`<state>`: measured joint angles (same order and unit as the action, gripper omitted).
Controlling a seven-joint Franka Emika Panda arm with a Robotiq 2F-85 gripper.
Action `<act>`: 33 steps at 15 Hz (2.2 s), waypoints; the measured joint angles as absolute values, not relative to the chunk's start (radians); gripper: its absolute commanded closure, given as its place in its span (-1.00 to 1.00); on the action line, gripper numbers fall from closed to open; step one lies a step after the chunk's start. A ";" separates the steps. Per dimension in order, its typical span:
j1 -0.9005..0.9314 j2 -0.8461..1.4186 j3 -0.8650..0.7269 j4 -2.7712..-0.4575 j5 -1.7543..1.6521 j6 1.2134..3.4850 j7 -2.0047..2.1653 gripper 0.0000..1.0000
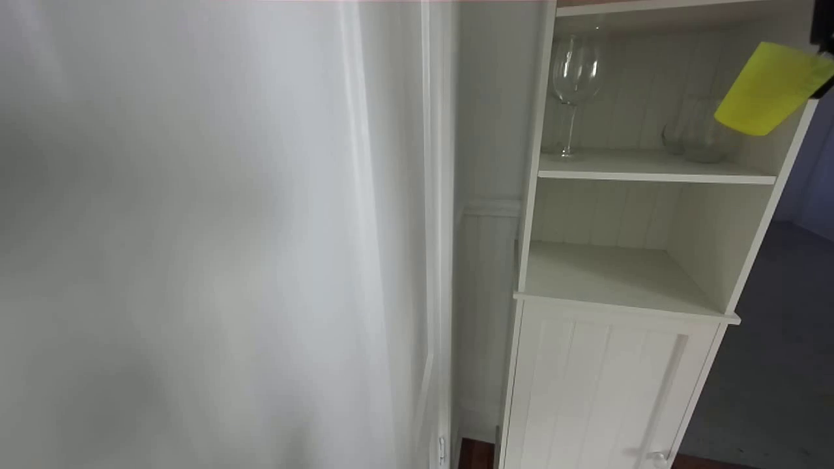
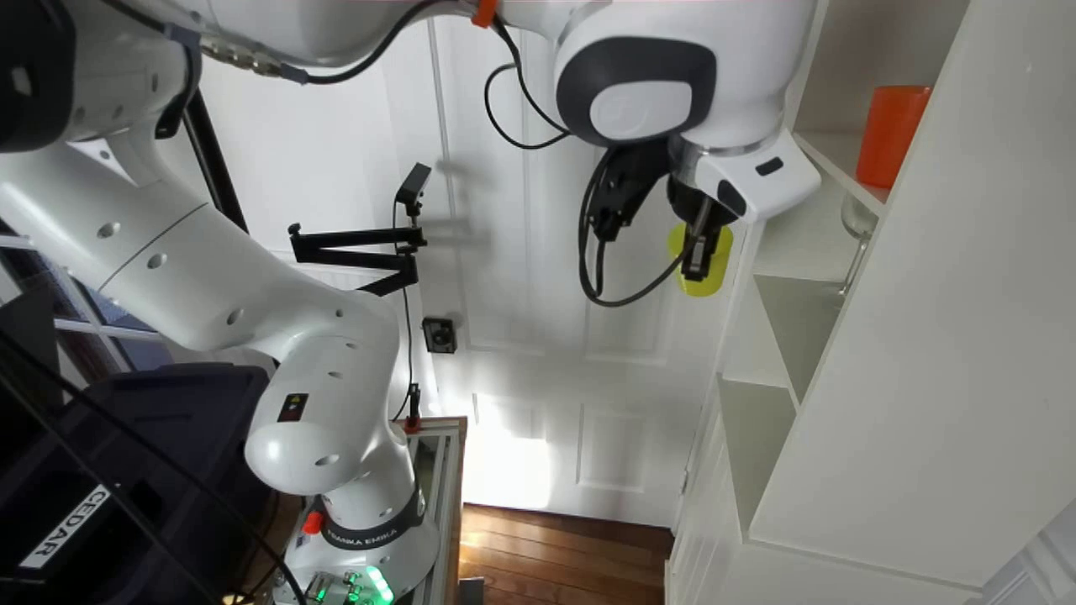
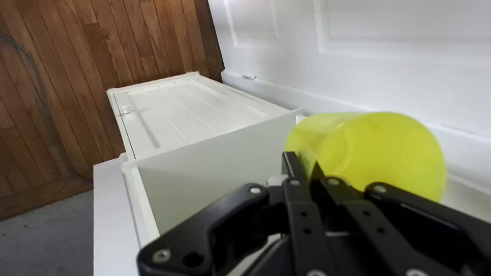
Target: Remove the yellow cup from the middle shelf and put it on the third shelf from the bottom
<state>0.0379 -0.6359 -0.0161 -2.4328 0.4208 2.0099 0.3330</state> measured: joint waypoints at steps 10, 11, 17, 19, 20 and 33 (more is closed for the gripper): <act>0.025 -0.715 -0.007 -2.334 0.367 1.808 0.322 0.98; 0.025 -0.715 -0.005 -2.329 0.367 1.808 0.319 0.98; 0.025 -0.706 0.007 -2.212 0.374 1.812 0.325 0.98; 0.024 -0.689 0.018 -2.173 0.379 1.837 0.344 0.98; 0.022 -0.677 0.025 -2.159 0.383 1.854 0.361 0.98; -0.025 -0.449 0.099 -1.994 0.388 2.137 0.617 0.98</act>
